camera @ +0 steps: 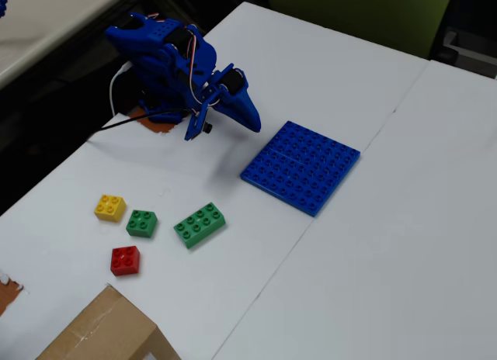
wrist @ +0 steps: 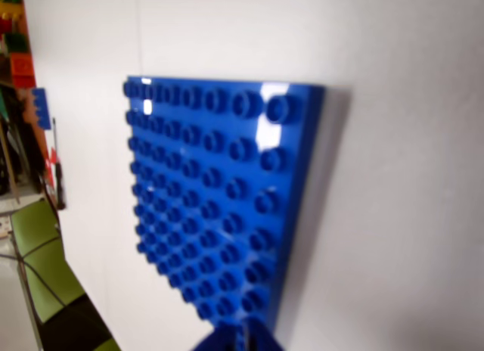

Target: Pick up the 2x2 green block and go up the 8x8 blue block.

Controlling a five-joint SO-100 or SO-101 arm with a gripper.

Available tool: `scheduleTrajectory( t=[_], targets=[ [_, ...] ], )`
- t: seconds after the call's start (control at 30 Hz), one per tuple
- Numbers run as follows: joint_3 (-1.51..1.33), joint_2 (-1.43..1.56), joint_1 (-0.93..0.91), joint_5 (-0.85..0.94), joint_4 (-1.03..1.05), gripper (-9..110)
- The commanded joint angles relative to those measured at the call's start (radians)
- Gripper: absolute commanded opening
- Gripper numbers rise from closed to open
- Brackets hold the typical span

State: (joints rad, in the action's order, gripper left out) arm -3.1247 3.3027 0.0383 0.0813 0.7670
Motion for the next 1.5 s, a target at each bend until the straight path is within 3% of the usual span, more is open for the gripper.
scheduleTrajectory(
  t=[0.0,1.47],
  targets=[
    [-0.006,0.006,0.006,0.006,-0.015,0],
    [-0.008,0.008,-0.021,-0.021,-0.014,0]
  ],
)
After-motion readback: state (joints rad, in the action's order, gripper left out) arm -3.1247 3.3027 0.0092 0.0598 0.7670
